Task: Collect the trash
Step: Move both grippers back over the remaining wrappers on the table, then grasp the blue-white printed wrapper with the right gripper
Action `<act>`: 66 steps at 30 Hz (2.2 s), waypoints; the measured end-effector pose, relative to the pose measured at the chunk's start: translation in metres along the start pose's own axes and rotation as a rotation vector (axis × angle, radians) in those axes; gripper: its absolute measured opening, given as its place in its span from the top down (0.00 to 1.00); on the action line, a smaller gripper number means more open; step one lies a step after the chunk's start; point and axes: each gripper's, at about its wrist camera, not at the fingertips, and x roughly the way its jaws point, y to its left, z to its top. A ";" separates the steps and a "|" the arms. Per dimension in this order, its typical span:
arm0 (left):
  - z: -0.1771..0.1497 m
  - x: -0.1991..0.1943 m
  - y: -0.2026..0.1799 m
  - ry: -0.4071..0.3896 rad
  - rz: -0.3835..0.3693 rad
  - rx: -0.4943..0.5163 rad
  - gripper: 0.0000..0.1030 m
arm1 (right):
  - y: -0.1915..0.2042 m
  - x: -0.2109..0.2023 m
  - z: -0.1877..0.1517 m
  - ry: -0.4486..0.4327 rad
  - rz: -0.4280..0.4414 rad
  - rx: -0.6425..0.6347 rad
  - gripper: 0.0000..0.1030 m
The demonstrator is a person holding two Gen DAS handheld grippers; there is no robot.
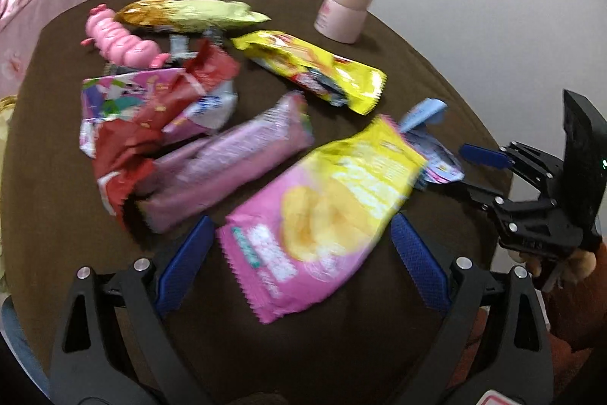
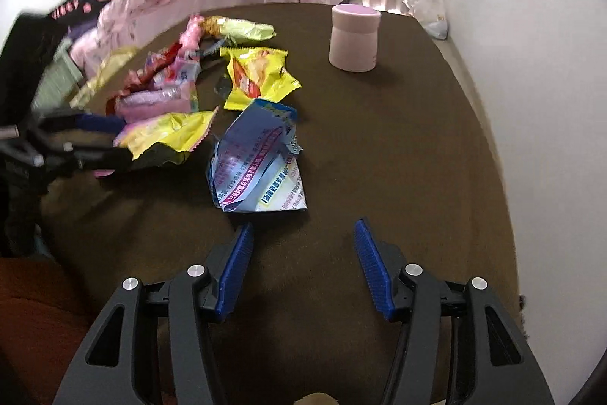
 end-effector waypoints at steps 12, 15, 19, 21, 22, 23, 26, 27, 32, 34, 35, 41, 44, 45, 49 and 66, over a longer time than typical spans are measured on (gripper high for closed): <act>-0.004 -0.005 -0.010 0.000 -0.014 0.021 0.13 | 0.013 -0.016 -0.001 -0.047 0.072 0.013 0.48; -0.005 -0.007 -0.006 -0.007 -0.011 0.007 0.13 | 0.015 -0.017 0.011 -0.103 0.092 0.035 0.48; -0.005 -0.010 -0.004 -0.017 -0.007 0.000 0.13 | 0.016 0.005 0.028 -0.095 0.065 0.053 0.48; -0.005 -0.014 -0.001 -0.030 -0.013 -0.003 0.13 | 0.016 0.020 0.032 -0.038 0.050 0.045 0.49; -0.005 -0.016 0.000 -0.037 -0.020 -0.003 0.13 | 0.016 0.022 0.032 -0.027 0.043 0.035 0.49; -0.004 -0.018 0.001 -0.047 -0.032 -0.001 0.13 | 0.016 0.021 0.032 -0.029 0.031 0.024 0.49; 0.001 -0.016 0.003 -0.057 -0.068 0.015 0.13 | 0.008 0.015 0.027 -0.035 -0.048 0.018 0.49; 0.003 -0.015 0.003 -0.055 -0.073 0.019 0.14 | 0.003 0.013 0.025 -0.033 -0.066 0.026 0.49; 0.016 0.008 0.001 -0.003 -0.069 0.064 0.22 | -0.024 0.007 0.013 -0.011 -0.103 0.085 0.49; 0.017 0.012 -0.003 -0.003 -0.044 0.085 0.23 | -0.029 0.004 0.008 -0.027 -0.076 0.113 0.49; 0.018 0.013 -0.007 0.005 -0.026 0.099 0.26 | -0.031 0.002 0.006 -0.039 -0.046 0.137 0.49; 0.015 0.011 -0.012 0.012 0.083 0.067 0.44 | -0.031 -0.001 0.011 -0.063 0.025 0.171 0.49; 0.013 0.009 -0.009 0.005 0.078 0.025 0.44 | -0.029 -0.006 0.022 -0.139 0.022 0.210 0.49; 0.012 0.008 -0.009 0.004 0.078 0.020 0.44 | -0.029 -0.005 0.027 -0.147 0.015 0.225 0.49; 0.012 0.006 -0.007 0.009 0.060 0.006 0.44 | -0.034 0.017 0.041 -0.095 -0.041 0.277 0.49; 0.010 -0.006 -0.004 0.002 -0.138 0.001 0.42 | -0.029 0.004 0.039 -0.110 -0.054 0.182 0.91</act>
